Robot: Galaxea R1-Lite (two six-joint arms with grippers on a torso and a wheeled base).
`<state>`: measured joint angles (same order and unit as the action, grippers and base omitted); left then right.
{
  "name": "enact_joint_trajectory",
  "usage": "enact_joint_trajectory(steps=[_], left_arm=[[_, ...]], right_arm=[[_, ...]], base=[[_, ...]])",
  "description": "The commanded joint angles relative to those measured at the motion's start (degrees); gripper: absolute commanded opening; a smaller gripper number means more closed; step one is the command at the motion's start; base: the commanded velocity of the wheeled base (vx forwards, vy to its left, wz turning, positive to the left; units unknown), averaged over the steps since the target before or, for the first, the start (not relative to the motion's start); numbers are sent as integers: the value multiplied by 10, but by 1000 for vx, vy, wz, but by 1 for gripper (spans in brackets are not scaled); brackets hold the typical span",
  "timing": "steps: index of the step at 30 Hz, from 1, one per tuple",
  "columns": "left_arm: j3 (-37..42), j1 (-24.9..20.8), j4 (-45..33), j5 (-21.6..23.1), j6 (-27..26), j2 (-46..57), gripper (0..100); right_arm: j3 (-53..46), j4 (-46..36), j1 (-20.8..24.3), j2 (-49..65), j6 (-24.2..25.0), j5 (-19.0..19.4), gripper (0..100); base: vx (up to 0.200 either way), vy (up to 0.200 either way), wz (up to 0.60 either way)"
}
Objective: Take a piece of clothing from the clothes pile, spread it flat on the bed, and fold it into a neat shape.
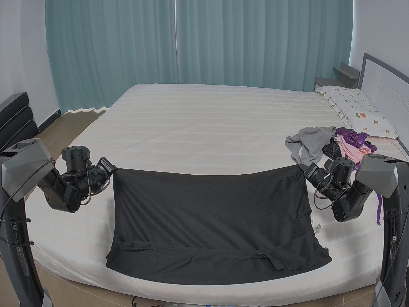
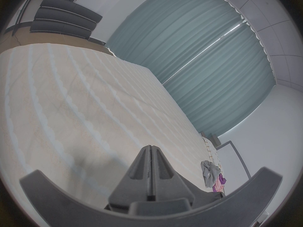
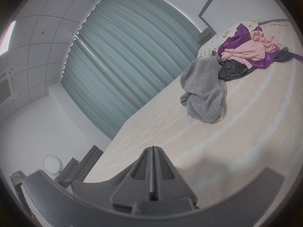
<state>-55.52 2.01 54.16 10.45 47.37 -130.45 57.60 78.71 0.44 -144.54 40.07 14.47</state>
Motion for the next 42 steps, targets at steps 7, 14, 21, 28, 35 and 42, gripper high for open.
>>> enact_joint_trajectory(steps=[7,14,21,28,35,42], left_arm=[[7,-1,1,5,-6,-5,0],[37,-1,2,26,-7,2,0],[74,-2,25,29,-11,14,0],[114,-3,60,31,-31,13,0],[136,-6,61,31,-32,23,0],[173,-5,61,31,-34,44,0]], right_arm=[[-35,-29,-14,27,1,34,0],[-85,-23,-14,50,0,57,0],[-126,-22,-18,68,-1,64,0],[-165,-20,-25,77,-3,78,0],[-195,-7,-29,93,-3,86,0],[-239,5,-30,110,-7,93,0]], base=[[0,0,0],[0,0,0],[0,0,0],[0,0,0],[0,0,0],[0,0,0]])
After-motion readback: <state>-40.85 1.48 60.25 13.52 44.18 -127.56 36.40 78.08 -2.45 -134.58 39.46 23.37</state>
